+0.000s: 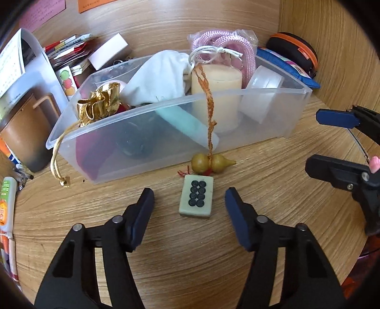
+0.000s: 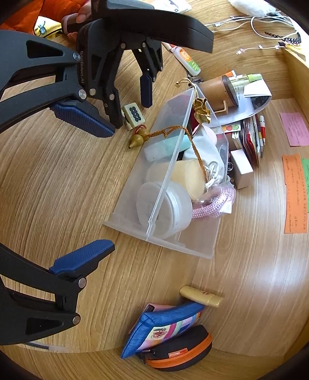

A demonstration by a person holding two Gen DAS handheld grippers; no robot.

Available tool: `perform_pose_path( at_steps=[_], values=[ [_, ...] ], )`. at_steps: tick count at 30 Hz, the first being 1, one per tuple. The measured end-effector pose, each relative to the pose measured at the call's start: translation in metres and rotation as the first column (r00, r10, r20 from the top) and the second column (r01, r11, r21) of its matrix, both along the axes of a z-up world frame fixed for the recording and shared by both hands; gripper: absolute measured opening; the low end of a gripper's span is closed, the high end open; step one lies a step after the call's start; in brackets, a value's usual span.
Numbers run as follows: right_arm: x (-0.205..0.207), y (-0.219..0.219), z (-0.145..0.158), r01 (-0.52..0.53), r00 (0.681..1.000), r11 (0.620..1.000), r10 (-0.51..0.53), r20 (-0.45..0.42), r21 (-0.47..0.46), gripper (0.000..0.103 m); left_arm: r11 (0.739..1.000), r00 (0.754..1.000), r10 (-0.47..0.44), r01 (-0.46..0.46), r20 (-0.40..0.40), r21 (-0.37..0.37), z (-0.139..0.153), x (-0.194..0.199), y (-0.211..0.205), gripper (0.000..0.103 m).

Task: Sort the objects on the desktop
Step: 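Grasp the mahjong tile with the left gripper, then hold the tile with the left gripper while the right gripper grasps the gold gourd charm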

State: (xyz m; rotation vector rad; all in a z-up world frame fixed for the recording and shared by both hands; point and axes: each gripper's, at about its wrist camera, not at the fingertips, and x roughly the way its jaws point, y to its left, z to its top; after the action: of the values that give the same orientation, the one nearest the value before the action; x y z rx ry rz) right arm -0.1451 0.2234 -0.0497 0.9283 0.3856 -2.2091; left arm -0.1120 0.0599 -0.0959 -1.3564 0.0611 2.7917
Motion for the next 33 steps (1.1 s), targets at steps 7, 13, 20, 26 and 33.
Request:
perform_pose_path(
  at_steps=[7,13,20,26,33],
  values=[
    [0.002,-0.014,-0.003,-0.020,1.000,1.000,0.020,0.001,0.019,0.086,0.998,0.999,-0.030,0.031,-0.016,0.045,0.001,0.003,-0.005,0.024],
    [0.002,-0.040,-0.010,-0.064,0.997,0.997,0.063,0.033,0.038,0.086,0.997,0.999,-0.007,0.011,-0.052,0.083,0.009,0.015,-0.026,0.024],
    [-0.005,-0.079,-0.023,-0.114,0.990,0.992,0.109,0.092,0.057,0.076,0.993,0.996,0.031,-0.021,-0.083,0.120,0.013,0.027,-0.056,0.024],
    [-0.009,-0.101,-0.035,-0.105,0.988,0.991,0.093,0.126,0.088,0.061,0.990,0.998,0.021,-0.012,-0.063,0.141,0.009,0.029,-0.071,0.024],
    [-0.004,-0.116,-0.040,-0.114,0.989,0.986,0.102,0.104,0.118,0.052,0.988,1.000,-0.003,0.006,-0.022,0.152,0.004,0.032,-0.080,0.024]
  ],
)
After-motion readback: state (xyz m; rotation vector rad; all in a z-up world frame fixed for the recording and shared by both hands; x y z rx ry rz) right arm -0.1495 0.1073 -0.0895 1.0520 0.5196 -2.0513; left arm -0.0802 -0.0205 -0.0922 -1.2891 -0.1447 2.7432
